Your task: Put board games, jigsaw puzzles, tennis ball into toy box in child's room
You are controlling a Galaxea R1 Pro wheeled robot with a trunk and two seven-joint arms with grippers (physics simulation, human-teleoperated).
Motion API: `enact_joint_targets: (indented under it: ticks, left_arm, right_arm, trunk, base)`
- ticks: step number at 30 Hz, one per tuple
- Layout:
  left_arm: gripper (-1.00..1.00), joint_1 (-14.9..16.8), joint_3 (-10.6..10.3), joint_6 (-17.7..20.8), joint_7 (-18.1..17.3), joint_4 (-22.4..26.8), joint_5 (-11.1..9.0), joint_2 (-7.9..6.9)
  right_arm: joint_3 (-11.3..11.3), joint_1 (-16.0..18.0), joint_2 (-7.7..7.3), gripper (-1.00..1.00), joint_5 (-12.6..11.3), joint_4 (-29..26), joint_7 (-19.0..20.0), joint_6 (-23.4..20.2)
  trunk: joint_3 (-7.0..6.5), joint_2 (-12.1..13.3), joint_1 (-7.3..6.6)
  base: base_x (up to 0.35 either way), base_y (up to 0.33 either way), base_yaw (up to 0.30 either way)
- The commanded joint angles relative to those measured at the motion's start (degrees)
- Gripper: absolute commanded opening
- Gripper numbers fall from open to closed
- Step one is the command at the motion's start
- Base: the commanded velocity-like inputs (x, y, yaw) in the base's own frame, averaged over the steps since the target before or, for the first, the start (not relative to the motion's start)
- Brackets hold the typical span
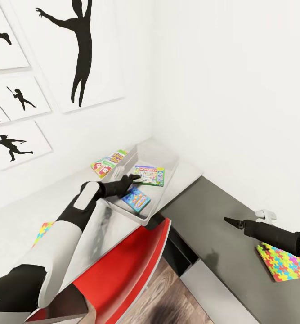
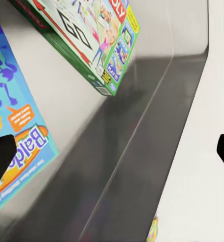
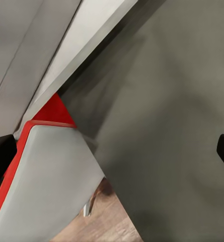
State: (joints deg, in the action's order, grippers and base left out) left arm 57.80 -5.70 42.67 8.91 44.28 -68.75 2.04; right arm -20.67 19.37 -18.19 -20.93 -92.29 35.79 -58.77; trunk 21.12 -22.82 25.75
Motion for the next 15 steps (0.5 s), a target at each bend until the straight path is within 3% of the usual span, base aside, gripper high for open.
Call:
enact_joint_targets:
  ticks: [1, 15]
  left_arm:
    - [1.0, 0.0, -0.1, 0.4, 0.6, 0.4, -1.4, -0.03]
    - [1.0, -0.5, -0.2, 2.3, 0.6, 1.8, -7.1, 0.01]
  right_arm:
    - [-0.1, 0.1, 0.0, 1.0, 0.3, 0.0, 0.4, -0.3]
    - [-0.1, 0.1, -0.07, 1.0, 0.3, 0.0, 0.4, -0.3]
  trunk:
    - [0.1, -0.1, 0.03]
    - [0.1, -0.1, 0.03]
  base:
    - [0.0, 0.0, 0.0]
    - [0.0, 0.0, 0.0]
